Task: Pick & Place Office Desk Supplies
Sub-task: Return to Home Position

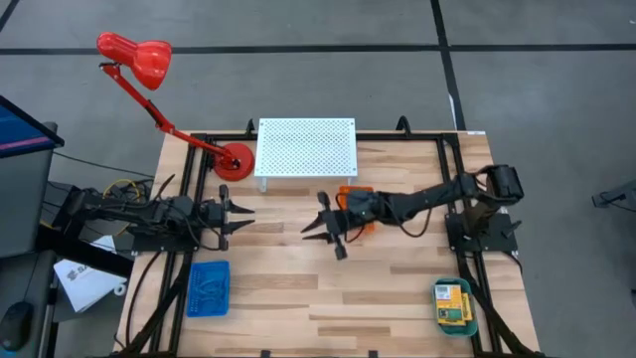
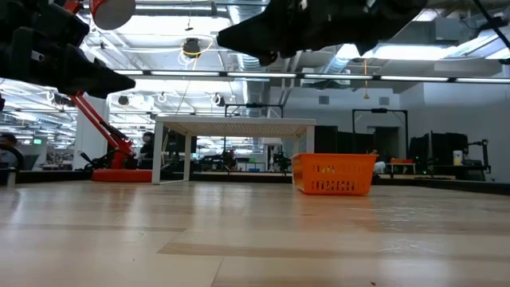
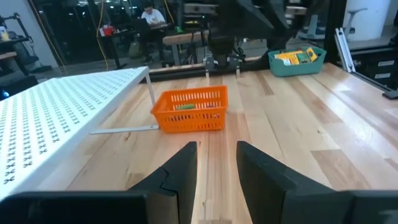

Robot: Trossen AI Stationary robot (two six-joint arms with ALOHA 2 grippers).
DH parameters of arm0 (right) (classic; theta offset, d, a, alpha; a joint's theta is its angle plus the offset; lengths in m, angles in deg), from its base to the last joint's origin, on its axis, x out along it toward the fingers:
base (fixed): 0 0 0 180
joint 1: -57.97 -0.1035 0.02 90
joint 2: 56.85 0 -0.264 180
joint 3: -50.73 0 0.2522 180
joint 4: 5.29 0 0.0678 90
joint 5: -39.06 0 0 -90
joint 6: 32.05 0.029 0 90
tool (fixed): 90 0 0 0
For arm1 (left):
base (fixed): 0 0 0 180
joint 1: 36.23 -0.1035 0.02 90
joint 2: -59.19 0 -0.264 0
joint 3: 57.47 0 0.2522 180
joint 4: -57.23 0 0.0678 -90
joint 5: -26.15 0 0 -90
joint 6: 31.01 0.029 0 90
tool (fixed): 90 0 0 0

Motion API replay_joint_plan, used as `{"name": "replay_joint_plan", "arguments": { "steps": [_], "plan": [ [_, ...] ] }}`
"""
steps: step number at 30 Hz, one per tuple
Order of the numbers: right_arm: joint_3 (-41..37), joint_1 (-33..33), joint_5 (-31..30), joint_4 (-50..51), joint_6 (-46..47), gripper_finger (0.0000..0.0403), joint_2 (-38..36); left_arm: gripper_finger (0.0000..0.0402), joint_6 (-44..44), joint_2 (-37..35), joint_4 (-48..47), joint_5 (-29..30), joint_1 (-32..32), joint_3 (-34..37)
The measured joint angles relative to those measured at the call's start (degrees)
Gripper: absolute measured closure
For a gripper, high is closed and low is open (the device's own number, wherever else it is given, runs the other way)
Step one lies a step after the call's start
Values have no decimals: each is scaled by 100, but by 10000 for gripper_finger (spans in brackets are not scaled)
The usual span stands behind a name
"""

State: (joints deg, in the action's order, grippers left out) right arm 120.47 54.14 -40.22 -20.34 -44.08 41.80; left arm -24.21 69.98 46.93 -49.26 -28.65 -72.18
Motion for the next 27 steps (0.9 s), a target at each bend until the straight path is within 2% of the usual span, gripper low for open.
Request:
{"name": "replay_joint_plan", "arguments": {
  "steps": [7,9,11,13,17,20,27],
  "plan": [
    [-2,380,639,18,-232,330,-29,296,0,143,0,0,0,0],
    [-126,454,883,-287,-288,330,-98,296,-1,142,4,-1,0,0],
    [-498,564,1059,-710,-306,330,-372,296,0,140,5,-2,0,0],
    [-898,662,1025,-1437,-318,330,-549,296,-2,140,14,-2,0,0],
    [-1906,846,1007,-2124,-302,330,-1040,296,-2,176,60,0,5,4],
    [-2664,982,994,-2270,-178,330,-1636,296,-2,231,53,-3,7,4],
    [-4470,1022,144,-2185,-108,330,-3439,296,-2,320,97,-4,7,4]
  ]
}}
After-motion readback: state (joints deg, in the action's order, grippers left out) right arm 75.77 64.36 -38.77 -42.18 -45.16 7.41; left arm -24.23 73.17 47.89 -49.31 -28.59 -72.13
